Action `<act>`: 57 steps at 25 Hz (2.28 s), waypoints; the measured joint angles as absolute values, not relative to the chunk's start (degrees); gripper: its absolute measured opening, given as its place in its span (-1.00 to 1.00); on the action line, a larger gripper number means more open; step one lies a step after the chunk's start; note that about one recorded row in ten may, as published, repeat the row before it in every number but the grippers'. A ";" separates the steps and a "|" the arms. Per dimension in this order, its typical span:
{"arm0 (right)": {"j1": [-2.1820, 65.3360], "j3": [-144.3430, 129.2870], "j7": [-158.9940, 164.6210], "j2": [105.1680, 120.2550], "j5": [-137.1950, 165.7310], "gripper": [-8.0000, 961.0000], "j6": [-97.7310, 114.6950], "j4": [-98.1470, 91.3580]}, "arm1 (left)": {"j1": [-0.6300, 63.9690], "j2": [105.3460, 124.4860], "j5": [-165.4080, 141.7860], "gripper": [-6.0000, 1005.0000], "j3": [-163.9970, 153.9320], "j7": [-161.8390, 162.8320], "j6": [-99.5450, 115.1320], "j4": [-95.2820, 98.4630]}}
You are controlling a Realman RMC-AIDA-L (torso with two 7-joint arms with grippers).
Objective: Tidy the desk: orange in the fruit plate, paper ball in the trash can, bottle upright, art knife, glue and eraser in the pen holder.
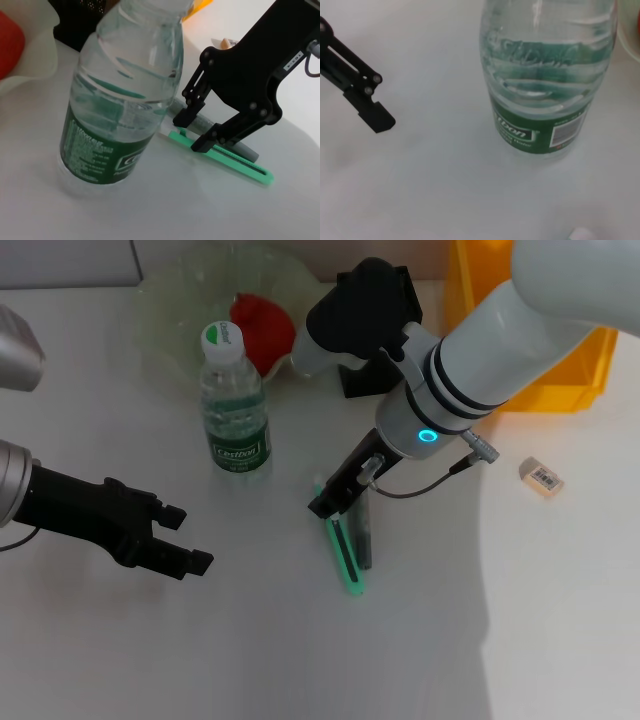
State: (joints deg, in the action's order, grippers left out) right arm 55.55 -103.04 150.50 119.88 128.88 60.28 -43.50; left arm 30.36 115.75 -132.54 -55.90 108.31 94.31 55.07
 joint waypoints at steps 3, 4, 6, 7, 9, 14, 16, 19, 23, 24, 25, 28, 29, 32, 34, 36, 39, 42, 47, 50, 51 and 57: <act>55.75 -103.34 150.80 119.88 128.90 -0.14 60.27 -43.22 | 30.33 115.74 -132.54 0.67 -55.90 108.08 94.31 54.65; 55.79 -103.35 150.94 119.88 128.91 -0.17 60.28 -43.19 | 30.33 115.75 -132.54 0.67 -55.90 108.05 94.30 54.53; 55.81 -103.36 150.98 119.88 128.92 -0.17 60.30 -43.17 | 30.32 115.75 -132.53 0.67 -55.90 107.99 94.31 54.49; 55.84 -103.36 151.03 119.89 128.93 -0.17 60.33 -43.13 | 30.32 115.75 -132.54 0.67 -55.90 107.96 94.31 54.49; 55.85 -103.36 151.09 119.88 129.03 -0.17 60.32 -43.11 | 30.32 115.75 -132.54 0.67 -55.90 107.95 94.31 54.49; 56.19 -104.04 151.94 119.89 129.85 -0.18 60.33 -43.06 | 30.32 115.75 -132.54 0.67 -55.90 107.93 94.30 54.49; 56.28 -104.28 152.03 119.88 129.90 -0.18 60.32 -43.07 | 30.32 115.75 -132.54 0.67 -55.89 107.93 94.27 54.49; 56.33 -104.65 152.06 119.88 129.91 -0.18 60.31 -43.43 | 30.32 115.75 -132.54 0.67 -55.90 107.91 94.00 54.49; 56.33 -104.67 152.07 119.88 129.91 -0.36 60.26 -43.62 | 30.30 115.75 -132.54 0.67 -55.90 107.87 93.87 54.49; 56.33 -104.67 152.07 119.88 129.91 -0.44 60.25 -43.63 | 30.26 115.75 -132.54 0.67 -55.90 107.86 93.76 54.49; 56.33 -104.68 152.07 119.88 129.91 -0.53 60.24 -43.63 | 30.26 115.75 -132.54 0.67 -55.90 107.86 93.76 54.49; 56.31 -104.68 151.93 119.88 129.91 -0.73 60.20 -43.64 | 30.25 115.75 -132.54 0.67 -55.90 107.85 93.54 54.49; 56.27 -104.68 151.75 119.88 129.91 -0.79 60.20 -43.68 | 30.28 115.75 -132.54 0.67 -55.90 107.84 93.43 54.49; 56.22 -104.68 151.66 119.88 129.91 -0.81 60.18 -43.70 | 30.43 115.75 -132.54 0.67 -55.90 107.84 93.32 54.49; 56.04 -104.63 151.59 119.83 129.91 -0.82 60.23 -43.89 | 30.55 115.75 -132.54 0.67 -55.90 107.84 93.29 54.35; 55.93 -104.56 151.59 119.80 129.94 -0.82 60.35 -44.07 | 30.61 115.75 -132.54 0.67 -55.90 107.84 93.28 54.21; 55.05 -104.23 151.56 119.63 130.09 -0.83 61.38 -45.90 | 30.71 115.75 -132.54 0.67 -55.90 107.84 93.25 53.84; 54.26 -104.20 151.56 119.53 130.11 -0.83 61.96 -47.41 | 30.72 115.75 -132.54 0.67 -55.90 107.84 93.25 53.81; 52.29 -104.11 151.56 119.37 130.20 -0.83 63.27 -51.14 | 30.75 115.75 -132.54 0.67 -55.90 107.90 93.58 53.87; 50.89 -103.40 151.74 119.28 130.81 -0.83 64.33 -53.73 | 30.77 115.75 -132.54 0.67 -55.89 108.04 93.72 54.06; 50.10 -102.68 151.78 119.26 131.47 -0.83 64.94 -55.00 | 30.77 115.75 -132.54 0.67 -55.90 108.08 93.80 54.16; 43.21 -95.89 151.85 119.29 135.27 -0.84 69.86 -67.30 | 31.02 115.71 -132.54 0.67 -55.89 108.21 94.16 54.33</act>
State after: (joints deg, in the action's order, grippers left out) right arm 43.21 -95.89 151.85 119.29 135.27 69.86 -67.30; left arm 31.02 115.71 -132.54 -55.89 108.21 94.16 54.33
